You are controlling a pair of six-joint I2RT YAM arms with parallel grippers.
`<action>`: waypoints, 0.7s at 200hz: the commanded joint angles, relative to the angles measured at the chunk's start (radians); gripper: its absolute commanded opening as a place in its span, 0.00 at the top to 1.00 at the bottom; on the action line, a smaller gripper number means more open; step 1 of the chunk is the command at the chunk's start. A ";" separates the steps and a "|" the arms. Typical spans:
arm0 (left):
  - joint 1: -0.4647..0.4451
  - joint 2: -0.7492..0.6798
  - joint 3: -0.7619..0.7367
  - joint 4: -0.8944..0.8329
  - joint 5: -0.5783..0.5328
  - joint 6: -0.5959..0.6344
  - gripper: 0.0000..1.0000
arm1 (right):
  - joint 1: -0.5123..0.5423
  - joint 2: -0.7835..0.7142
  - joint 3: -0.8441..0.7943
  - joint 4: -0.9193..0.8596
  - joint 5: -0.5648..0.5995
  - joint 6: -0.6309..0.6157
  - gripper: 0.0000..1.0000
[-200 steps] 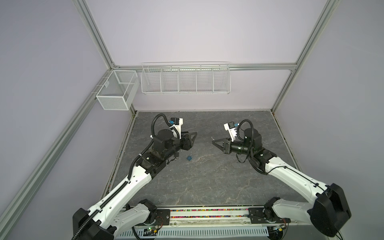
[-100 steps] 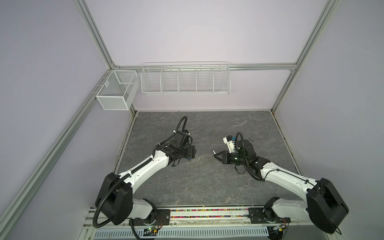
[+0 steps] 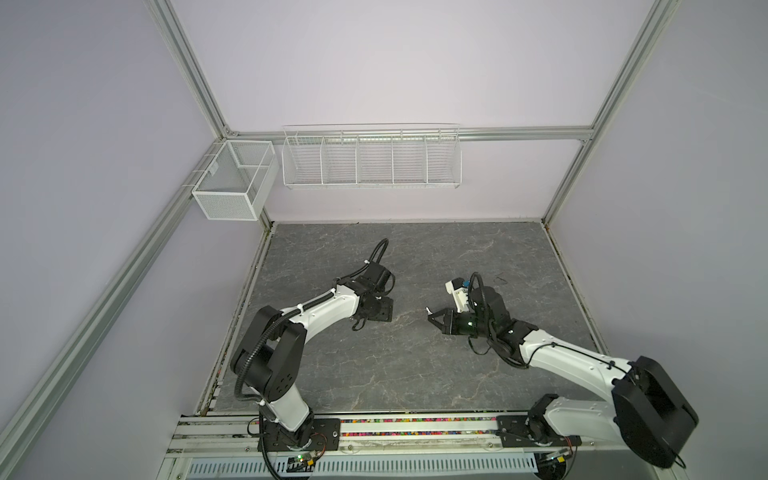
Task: Unlock with the key
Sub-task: 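Lower the open left gripper over the small teal padlock on the table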
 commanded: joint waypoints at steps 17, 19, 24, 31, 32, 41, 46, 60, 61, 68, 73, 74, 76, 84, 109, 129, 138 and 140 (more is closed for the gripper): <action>0.013 0.046 0.023 0.017 -0.011 0.017 0.28 | 0.004 -0.038 -0.010 0.039 0.000 -0.014 0.94; 0.014 0.048 0.024 0.020 -0.009 0.017 0.28 | 0.005 -0.038 -0.008 0.040 0.000 -0.014 0.94; 0.014 0.053 0.026 0.025 -0.008 0.019 0.28 | 0.006 -0.039 -0.008 0.039 0.000 -0.017 0.94; 0.014 0.062 0.032 0.028 -0.007 0.020 0.28 | 0.005 -0.040 -0.006 0.039 -0.002 -0.020 0.94; 0.013 0.063 0.033 0.029 -0.007 0.021 0.28 | 0.005 -0.040 -0.006 0.039 -0.003 -0.019 0.94; 0.015 0.075 0.039 0.032 -0.010 0.022 0.28 | 0.005 -0.040 -0.004 0.036 -0.002 -0.022 0.94; 0.015 0.081 0.041 0.034 -0.012 0.025 0.28 | 0.004 -0.038 -0.003 0.033 -0.001 -0.021 0.94; 0.015 0.100 0.049 0.040 -0.013 0.029 0.29 | 0.005 -0.037 0.000 0.024 0.000 -0.021 0.94; 0.015 0.101 0.050 0.040 -0.013 0.029 0.29 | 0.005 -0.037 0.000 0.024 0.000 -0.022 0.94; 0.015 0.110 0.056 0.040 -0.012 0.031 0.29 | 0.005 -0.037 -0.002 0.025 0.000 -0.021 0.94; 0.016 0.115 0.060 0.040 -0.009 0.032 0.30 | 0.005 -0.037 -0.005 0.028 0.000 -0.022 0.94; 0.016 0.116 0.060 0.040 -0.008 0.032 0.30 | 0.005 -0.038 -0.005 0.029 0.000 -0.022 0.94; 0.016 0.120 0.063 0.040 -0.006 0.032 0.30 | 0.006 -0.038 -0.005 0.029 0.000 -0.022 0.94; 0.015 0.127 0.069 0.041 0.006 0.037 0.31 | 0.006 -0.038 -0.008 0.030 0.001 -0.022 0.94; 0.016 0.138 0.075 0.043 0.028 0.037 0.33 | 0.006 -0.035 -0.008 0.032 0.001 -0.023 0.94; 0.015 0.142 0.075 0.031 0.031 0.038 0.34 | 0.004 -0.033 -0.008 0.030 0.004 -0.026 0.94; 0.016 0.145 0.070 0.031 0.044 0.037 0.35 | 0.005 -0.031 -0.008 0.031 0.004 -0.028 0.94; 0.016 0.145 0.070 0.031 0.047 0.037 0.35 | 0.005 -0.030 -0.009 0.031 0.004 -0.028 0.94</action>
